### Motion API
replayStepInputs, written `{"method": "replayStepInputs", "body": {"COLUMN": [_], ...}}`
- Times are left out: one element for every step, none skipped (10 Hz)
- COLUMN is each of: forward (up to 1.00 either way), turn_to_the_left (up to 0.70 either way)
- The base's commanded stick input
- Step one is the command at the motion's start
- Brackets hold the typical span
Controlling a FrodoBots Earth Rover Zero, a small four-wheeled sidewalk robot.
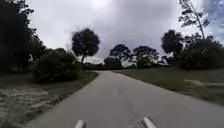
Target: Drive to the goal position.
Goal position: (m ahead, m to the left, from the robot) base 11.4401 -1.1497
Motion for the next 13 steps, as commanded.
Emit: {"method": "replayStepInputs", "body": {"forward": [0.85,0.85,0.84,0.82,0.85,0.85,0.85,0.85,0.85,0.85,0.85,0.85,0.85], "turn_to_the_left": [0.0,0.0,0.0,0.0,0.0,0.0,0.0,0.0,0.0,0.0,0.0,0.0,0.0]}}
